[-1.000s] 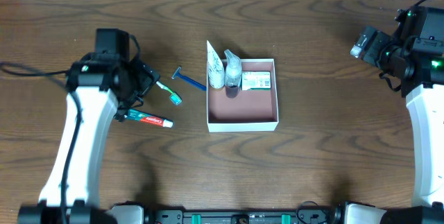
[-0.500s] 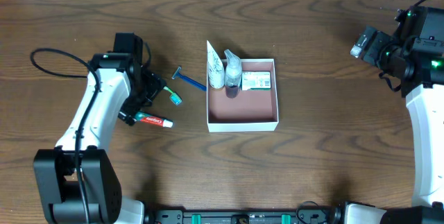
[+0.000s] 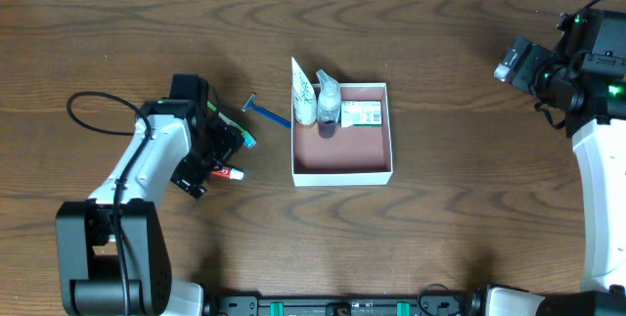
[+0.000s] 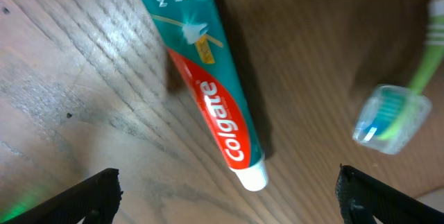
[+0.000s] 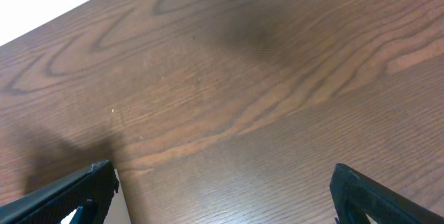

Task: Pack container
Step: 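Reach the left gripper to the Colgate toothpaste tube and grasp it, then lift the Colgate tube with the left gripper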

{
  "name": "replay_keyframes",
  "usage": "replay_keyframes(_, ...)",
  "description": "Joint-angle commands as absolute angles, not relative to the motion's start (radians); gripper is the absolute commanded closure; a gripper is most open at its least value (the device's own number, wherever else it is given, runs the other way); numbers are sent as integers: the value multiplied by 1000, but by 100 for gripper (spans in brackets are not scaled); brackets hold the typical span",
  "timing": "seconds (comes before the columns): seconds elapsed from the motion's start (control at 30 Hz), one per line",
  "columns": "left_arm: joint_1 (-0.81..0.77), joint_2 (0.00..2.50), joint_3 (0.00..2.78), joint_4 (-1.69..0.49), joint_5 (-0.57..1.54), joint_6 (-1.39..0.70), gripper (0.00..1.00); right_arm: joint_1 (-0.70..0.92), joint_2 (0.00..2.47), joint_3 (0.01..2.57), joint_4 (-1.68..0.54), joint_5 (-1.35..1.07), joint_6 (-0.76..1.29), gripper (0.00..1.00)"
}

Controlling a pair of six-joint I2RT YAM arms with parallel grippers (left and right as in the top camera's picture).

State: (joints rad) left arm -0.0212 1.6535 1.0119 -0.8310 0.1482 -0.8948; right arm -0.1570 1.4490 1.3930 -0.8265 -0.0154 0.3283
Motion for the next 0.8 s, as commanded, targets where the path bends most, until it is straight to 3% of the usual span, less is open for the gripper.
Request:
replay_keyframes(0.0, -15, 1661, 967, -796, 151, -916, 1, -163, 1446, 1406, -828, -19, 317, 1)
replay_keyframes(0.4, -15, 1661, 830, -606, 149, -977, 1, -163, 1446, 1406, -828, -19, 316, 1)
replay_keyframes(0.53, -15, 1661, 828, -594, 141, -1036, 14, -163, 1446, 1406, -828, -19, 316, 1)
replay_keyframes(0.77, -15, 1661, 828, -589, 138, -1069, 53, -163, 1446, 1406, -828, -19, 316, 1)
